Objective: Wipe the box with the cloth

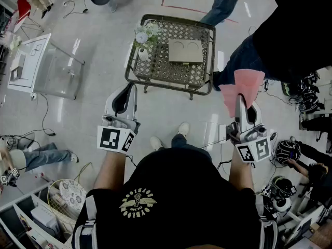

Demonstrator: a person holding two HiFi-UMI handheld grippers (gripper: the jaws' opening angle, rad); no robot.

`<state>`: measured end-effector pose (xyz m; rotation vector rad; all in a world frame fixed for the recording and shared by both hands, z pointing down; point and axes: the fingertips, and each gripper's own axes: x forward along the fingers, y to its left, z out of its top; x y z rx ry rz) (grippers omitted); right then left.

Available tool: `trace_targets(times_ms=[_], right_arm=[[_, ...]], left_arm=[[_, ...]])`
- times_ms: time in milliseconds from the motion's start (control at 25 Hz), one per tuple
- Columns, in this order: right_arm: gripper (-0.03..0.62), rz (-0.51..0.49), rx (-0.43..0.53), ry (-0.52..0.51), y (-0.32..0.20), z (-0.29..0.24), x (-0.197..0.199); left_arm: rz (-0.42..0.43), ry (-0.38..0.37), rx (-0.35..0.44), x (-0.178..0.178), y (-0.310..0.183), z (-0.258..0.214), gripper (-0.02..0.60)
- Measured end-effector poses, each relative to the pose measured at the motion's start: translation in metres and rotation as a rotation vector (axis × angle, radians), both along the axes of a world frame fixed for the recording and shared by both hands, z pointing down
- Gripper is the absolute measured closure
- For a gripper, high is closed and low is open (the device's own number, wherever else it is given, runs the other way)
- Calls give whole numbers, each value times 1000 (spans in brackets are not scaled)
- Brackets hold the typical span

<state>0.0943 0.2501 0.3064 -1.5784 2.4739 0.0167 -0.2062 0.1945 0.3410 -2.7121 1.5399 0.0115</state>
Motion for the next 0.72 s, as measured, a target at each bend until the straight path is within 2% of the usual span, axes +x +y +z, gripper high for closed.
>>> trace_targets(times_ms=[280, 560, 720], right_arm=[[577, -41, -17, -23, -31, 8, 18], [577, -57, 6, 31, -64, 7, 39], [577, -97, 13, 5, -81, 8, 51]], left_arm=[[-15, -12, -5, 23, -23, 2, 581], [-69, -30, 28, 39, -46, -13, 581], [-118, -48, 47, 46, -53, -21, 581]])
